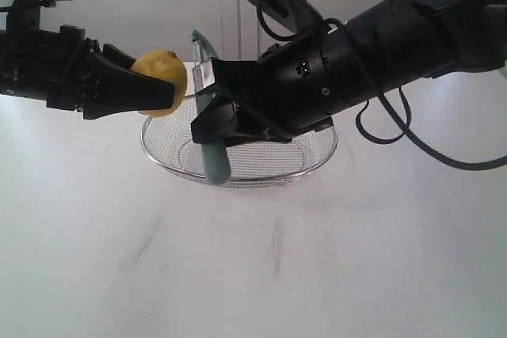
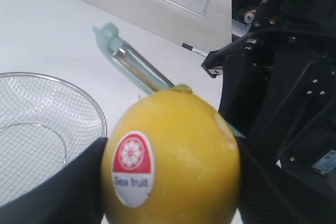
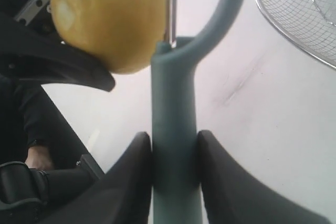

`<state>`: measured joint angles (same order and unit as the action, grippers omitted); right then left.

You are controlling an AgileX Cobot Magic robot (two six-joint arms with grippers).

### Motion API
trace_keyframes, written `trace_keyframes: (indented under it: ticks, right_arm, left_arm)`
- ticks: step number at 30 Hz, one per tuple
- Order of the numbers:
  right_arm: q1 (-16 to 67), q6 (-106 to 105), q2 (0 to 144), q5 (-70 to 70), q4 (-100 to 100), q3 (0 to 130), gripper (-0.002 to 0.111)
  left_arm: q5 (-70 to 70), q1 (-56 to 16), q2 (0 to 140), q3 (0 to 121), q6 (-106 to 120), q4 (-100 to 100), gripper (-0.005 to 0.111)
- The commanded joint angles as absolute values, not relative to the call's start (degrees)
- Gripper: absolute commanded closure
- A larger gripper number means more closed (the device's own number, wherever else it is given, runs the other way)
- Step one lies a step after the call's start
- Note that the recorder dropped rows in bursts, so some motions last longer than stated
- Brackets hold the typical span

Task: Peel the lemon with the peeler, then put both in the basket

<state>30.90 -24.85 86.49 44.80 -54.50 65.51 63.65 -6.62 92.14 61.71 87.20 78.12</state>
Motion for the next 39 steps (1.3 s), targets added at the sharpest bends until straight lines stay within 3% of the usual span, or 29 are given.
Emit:
trace_keyframes:
  ticks: [1, 16, 39]
  right_arm:
    - [30.93, -25.07, 85.81, 44.93, -53.62, 65.2, 0.108]
    - [30.93, -22.66, 94.85, 47.7, -54.86, 65.2, 0.108]
    - [30.93, -25.73, 92.63, 45.95, -64.72, 65.2, 0.108]
  left_arm:
    - [64.71, -6.52, 91.36, 61.26, 87.34, 79.59, 0.107]
    - [64.3, -6.52, 91.36, 61.26, 87.34, 79.59, 0.107]
    - [62.45, -6.52, 91.36, 61.26, 87.34, 79.59, 0.107]
